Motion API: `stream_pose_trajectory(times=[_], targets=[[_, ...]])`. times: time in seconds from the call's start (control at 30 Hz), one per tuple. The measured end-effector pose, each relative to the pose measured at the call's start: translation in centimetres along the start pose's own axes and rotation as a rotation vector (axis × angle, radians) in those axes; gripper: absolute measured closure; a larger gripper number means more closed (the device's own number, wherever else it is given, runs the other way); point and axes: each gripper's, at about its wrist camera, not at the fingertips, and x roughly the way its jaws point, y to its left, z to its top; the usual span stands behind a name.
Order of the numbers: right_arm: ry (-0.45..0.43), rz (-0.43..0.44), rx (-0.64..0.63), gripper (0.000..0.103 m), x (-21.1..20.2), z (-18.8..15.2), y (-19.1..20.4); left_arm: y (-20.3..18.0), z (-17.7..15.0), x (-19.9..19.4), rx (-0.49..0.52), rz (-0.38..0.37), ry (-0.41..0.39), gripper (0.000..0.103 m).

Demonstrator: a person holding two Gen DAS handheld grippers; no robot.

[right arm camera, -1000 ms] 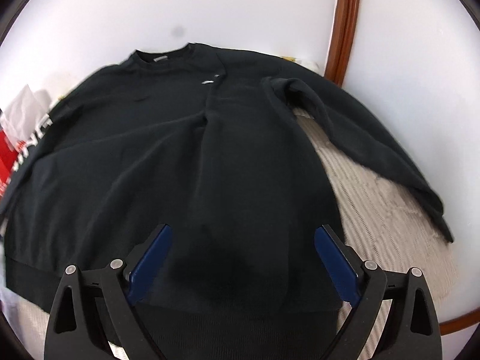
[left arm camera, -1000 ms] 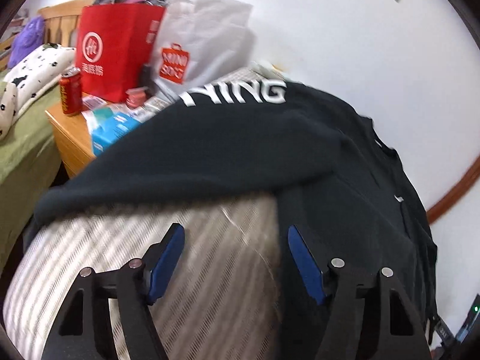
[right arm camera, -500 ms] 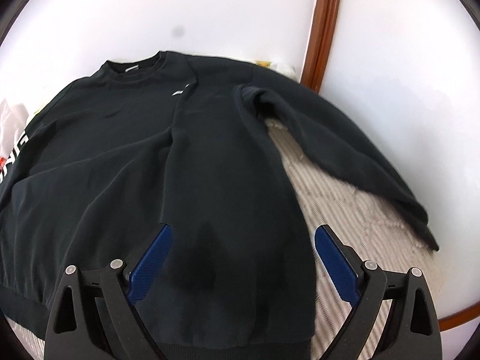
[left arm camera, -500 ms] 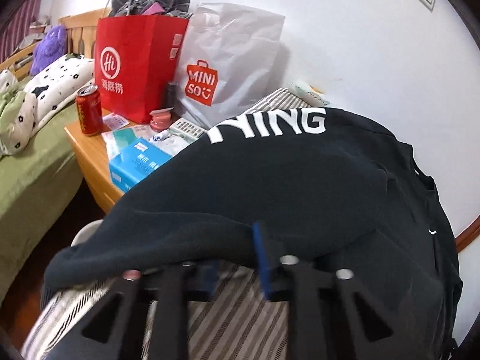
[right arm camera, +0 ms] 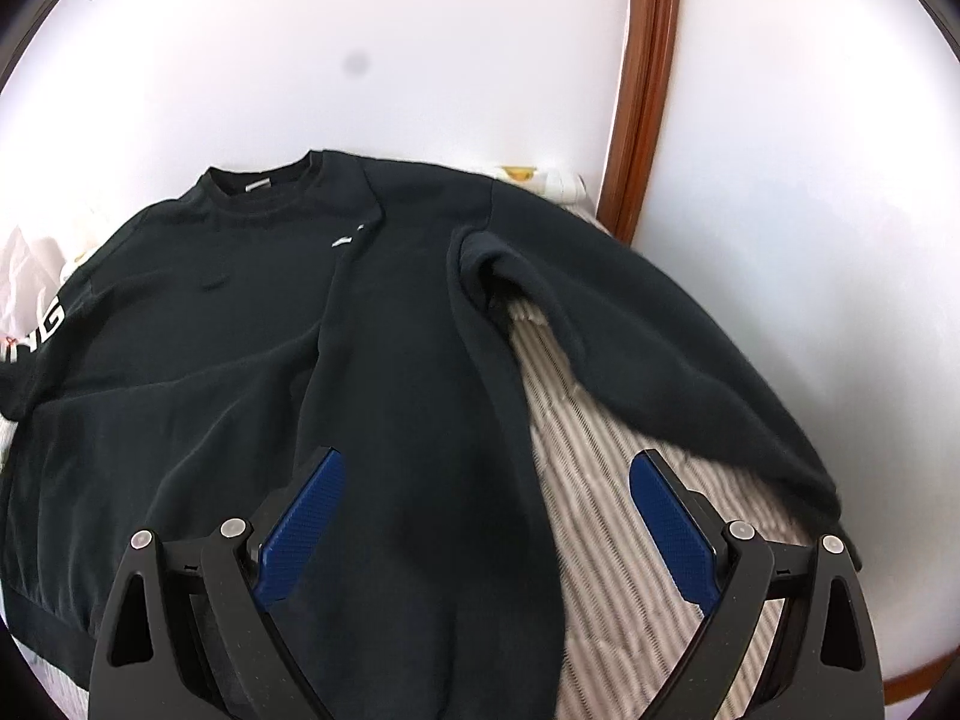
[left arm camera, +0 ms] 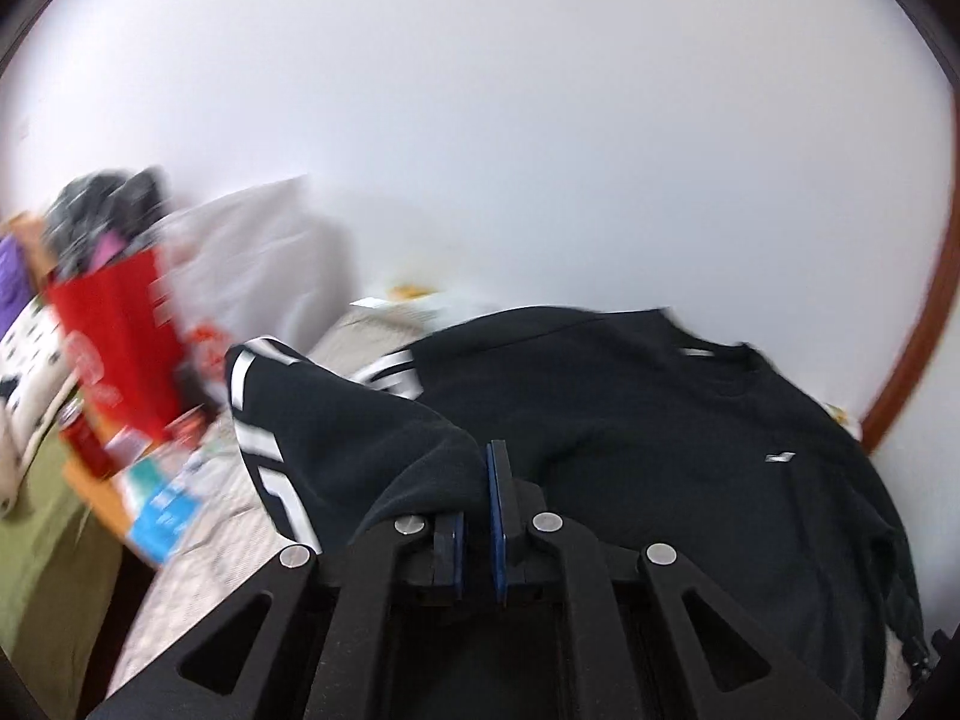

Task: Fold small clothes
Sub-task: 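Fold the held sleeve across the sweatshirt body with the left gripper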

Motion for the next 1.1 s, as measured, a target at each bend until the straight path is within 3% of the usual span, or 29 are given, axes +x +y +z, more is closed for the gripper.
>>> stream_pose_trajectory(times=[0.13, 0.27, 0.5, 0.63, 0.7, 0.83, 1.0, 1.1], targets=[[-0.014, -0.006, -0.008, 0.008, -0.7, -0.4, -1.8, -6.9, 0.4, 1.9, 0.085, -0.087, 0.022, 0.096], [0.001, -0.035, -0.011, 0.008, -0.6, -1.6, -3.6, -12.9, -1.2, 3.4, 0.183, -0.143, 0.049, 0.096], [0.036, -0.079, 0.02, 0.008, -0.2, -4.6, -6.2, -17.2, -4.5, 5.3, 0.268, -0.186, 0.156, 0.096], [0.032, -0.072, 0.029, 0.008, -0.2, -5.5, -6.0, -17.0, -5.6, 3.9, 0.287, -0.186, 0.166, 0.088], [0.034, -0.068, 0.024, 0.008, -0.3, -5.8, -5.6, -16.2, -5.9, 2.8, 0.299, -0.165, 0.157, 0.077], [0.022, -0.041, 0.008, 0.008, -0.7, -6.2, -4.0, -12.4, -6.3, 0.6, 0.262, -0.168, 0.152, 0.044], [0.019, 0.008, -0.036, 0.008, -1.2, -5.8, -0.8, -6.2, -7.9, -1.4, 0.216, -0.088, 0.171, 0.044], [-0.031, 0.039, -0.102, 0.008, -2.0, -4.6, 2.4, -2.2, -9.2, -2.1, 0.185, -0.024, 0.205, 0.044]])
